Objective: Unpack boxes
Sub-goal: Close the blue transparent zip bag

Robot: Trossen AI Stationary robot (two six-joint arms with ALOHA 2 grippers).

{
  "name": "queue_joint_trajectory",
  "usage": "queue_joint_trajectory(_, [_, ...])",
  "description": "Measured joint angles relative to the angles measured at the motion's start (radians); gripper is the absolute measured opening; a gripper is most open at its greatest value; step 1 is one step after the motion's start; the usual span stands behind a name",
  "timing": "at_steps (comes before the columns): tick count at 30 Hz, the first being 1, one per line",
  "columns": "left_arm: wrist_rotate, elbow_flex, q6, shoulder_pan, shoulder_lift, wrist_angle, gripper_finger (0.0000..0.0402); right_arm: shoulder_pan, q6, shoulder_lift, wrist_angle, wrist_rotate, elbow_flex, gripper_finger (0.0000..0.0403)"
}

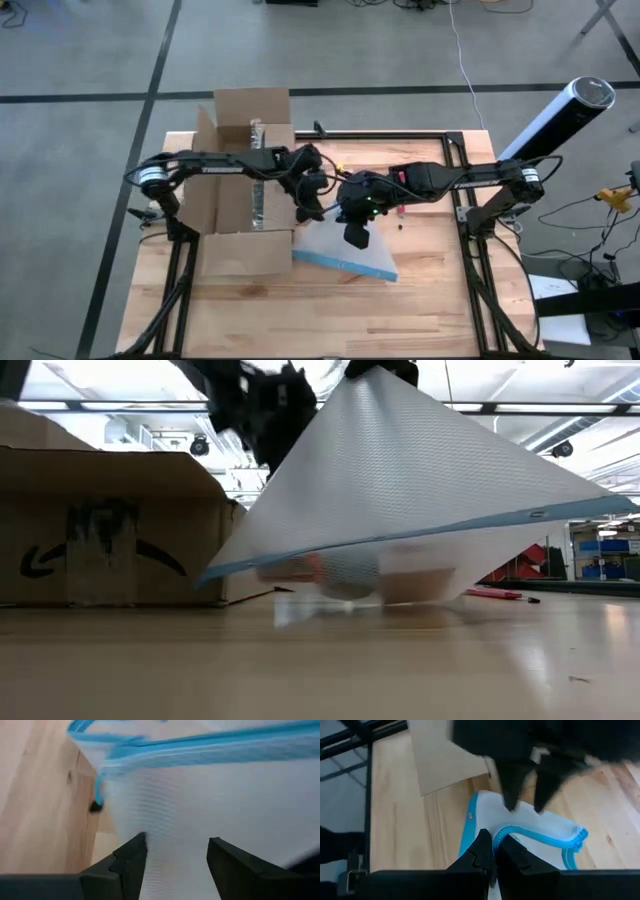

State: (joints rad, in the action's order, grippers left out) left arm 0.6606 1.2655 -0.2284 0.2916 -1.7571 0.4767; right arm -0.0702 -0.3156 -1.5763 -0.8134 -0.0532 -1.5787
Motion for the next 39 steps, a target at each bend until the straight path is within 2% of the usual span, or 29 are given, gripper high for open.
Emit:
queue_joint_trajectory(7, [0.043,-0.002,-0.024,0.025,-0.131,-0.009,0.0158,-0.009,0.077,0.016,-0.038,-0.036,0.0,0.0])
queue_joint_trajectory(14, [0.175,-0.002,-0.019,0.028,-0.139,-0.158,0.0178,-0.008,0.104,0.017,-0.15,-0.052,0.0,0.0])
queue_joint_trajectory(18, [0.217,-0.002,-0.01,0.033,-0.133,-0.185,0.019,-0.007,0.09,0.017,-0.206,-0.052,0.0,0.0])
queue_joint_trajectory(24, [0.226,-0.002,0.014,0.034,-0.133,-0.204,0.0198,-0.005,-0.007,0.017,-0.269,-0.061,0.0,0.0])
queue_joint_trajectory(29, [0.247,-0.002,-0.005,0.031,-0.133,-0.285,0.0198,-0.001,-0.05,0.017,-0.268,-0.063,0.0,0.0])
queue_joint_trajectory(39, [0.217,0.0,-0.051,0.023,-0.181,-0.32,0.0168,0.012,-0.08,0.017,-0.25,-0.052,0.0,0.0])
